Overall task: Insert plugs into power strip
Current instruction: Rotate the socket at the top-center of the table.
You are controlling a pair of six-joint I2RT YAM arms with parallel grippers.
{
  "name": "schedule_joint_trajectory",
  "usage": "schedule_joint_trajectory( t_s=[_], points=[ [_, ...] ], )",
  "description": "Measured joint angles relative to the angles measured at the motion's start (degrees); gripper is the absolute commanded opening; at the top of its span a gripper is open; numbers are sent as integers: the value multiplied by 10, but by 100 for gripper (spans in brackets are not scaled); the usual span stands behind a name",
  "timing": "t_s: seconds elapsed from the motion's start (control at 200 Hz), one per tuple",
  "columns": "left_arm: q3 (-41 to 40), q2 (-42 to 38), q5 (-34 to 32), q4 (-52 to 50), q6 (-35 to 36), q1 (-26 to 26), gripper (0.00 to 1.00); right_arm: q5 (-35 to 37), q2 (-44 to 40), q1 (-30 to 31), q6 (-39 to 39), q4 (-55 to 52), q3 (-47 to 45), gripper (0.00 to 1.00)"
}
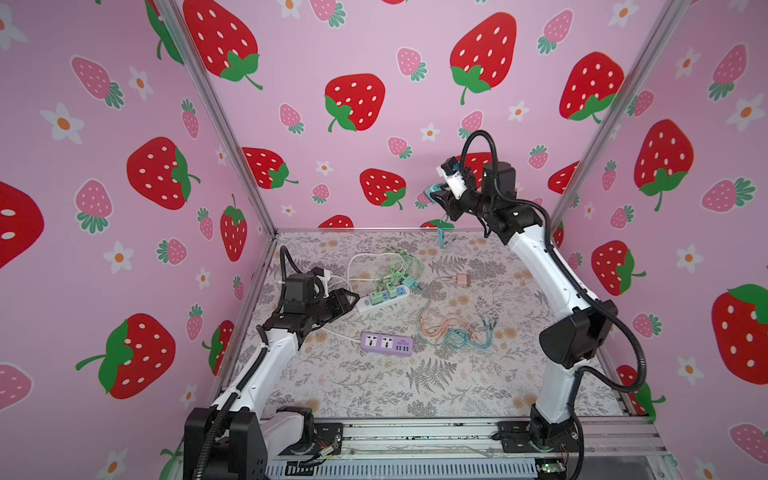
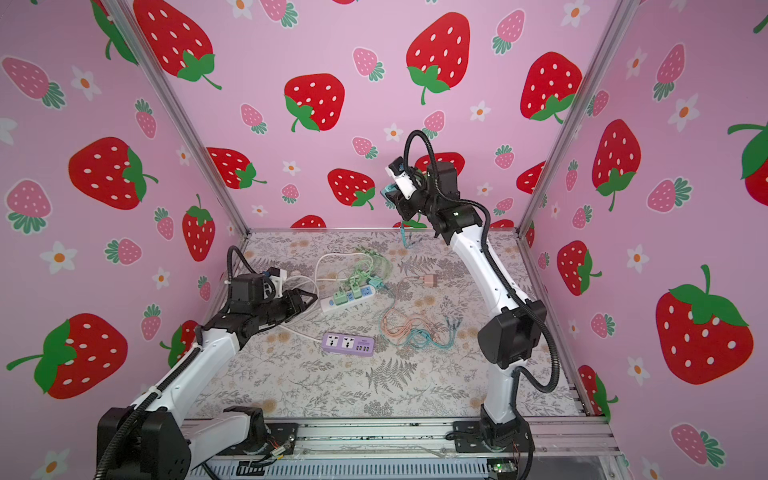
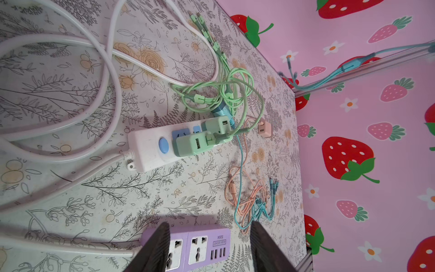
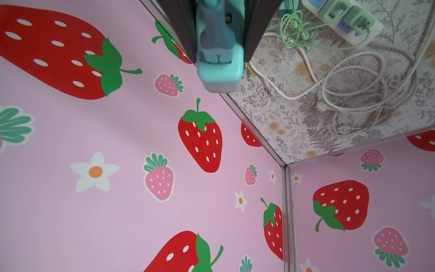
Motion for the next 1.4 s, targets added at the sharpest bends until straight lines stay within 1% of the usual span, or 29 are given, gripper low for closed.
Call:
schedule_joint_trajectory(
  t_s=[0.085, 0.3, 0.405, 0.49, 0.655, 0.8, 1.06, 1.331, 1.401],
  points=[
    [0, 6, 0, 1, -2, 4, 58, -8, -15, -9, -2, 19, -26, 0],
    [0, 34, 1, 2, -12, 15, 58, -34, -7, -11, -42, 20, -28, 0],
    [0, 49, 1, 6, -17, 16, 57, -58, 20, -11, -61, 17, -32, 0],
    [0, 59, 2, 10, -24, 16, 57, -73, 45, -10, -72, 16, -55, 0],
    [0, 88, 2, 21, -31, 16, 57, -91, 92, -10, -87, 1, -105, 0],
    [0, 119, 3, 34, -37, 16, 56, -103, 112, -7, -110, -22, -120, 0],
    [1, 189, 13, 66, -48, 12, 51, -106, 113, 19, -171, -68, -120, 0],
    [23, 249, 13, 101, -58, 1, 47, -118, 113, 49, -203, -89, -124, 0],
    [29, 260, 13, 107, -59, 0, 44, -119, 115, 56, -211, -94, -124, 1]
  ],
)
